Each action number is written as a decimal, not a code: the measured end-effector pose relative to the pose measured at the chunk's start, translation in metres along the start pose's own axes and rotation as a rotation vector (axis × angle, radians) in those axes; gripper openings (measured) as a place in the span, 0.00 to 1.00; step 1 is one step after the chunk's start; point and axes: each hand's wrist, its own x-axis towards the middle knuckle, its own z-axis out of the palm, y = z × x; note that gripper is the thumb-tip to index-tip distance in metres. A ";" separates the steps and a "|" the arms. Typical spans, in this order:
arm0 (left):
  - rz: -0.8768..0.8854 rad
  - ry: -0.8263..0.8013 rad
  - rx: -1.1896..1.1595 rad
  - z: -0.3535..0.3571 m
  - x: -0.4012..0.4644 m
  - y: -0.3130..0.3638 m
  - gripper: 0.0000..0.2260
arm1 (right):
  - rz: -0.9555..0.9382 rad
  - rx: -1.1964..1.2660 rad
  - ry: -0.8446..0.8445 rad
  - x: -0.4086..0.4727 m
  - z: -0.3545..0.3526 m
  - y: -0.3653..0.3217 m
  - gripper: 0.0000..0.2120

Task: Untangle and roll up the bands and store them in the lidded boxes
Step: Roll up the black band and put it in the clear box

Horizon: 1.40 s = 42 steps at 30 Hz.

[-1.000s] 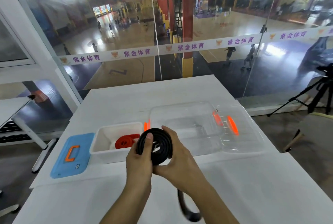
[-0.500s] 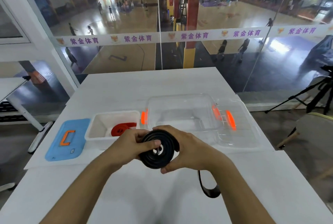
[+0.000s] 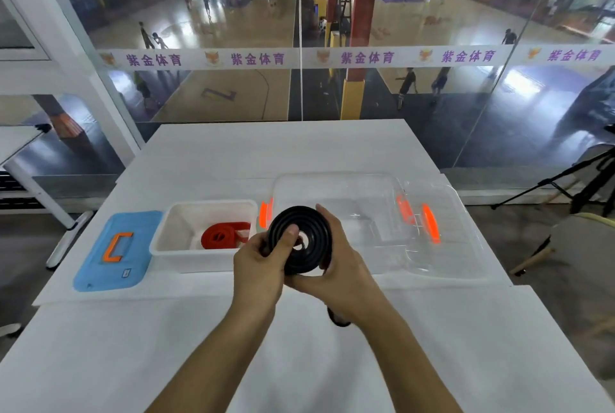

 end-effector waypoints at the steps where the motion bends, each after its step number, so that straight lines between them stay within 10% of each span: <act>1: -0.015 0.022 0.012 0.003 0.001 -0.005 0.12 | 0.022 0.004 0.048 0.000 0.005 -0.001 0.54; 13: -0.175 -0.590 0.280 -0.025 0.052 -0.003 0.12 | -0.022 -0.186 -0.366 0.034 -0.040 0.023 0.45; 26: -0.288 -0.032 0.049 0.057 0.144 -0.065 0.20 | 0.272 -0.064 -0.101 0.111 -0.030 0.081 0.27; 42: -0.578 -0.303 0.478 0.121 0.271 -0.165 0.18 | 0.635 -0.360 -0.126 0.275 -0.014 0.213 0.21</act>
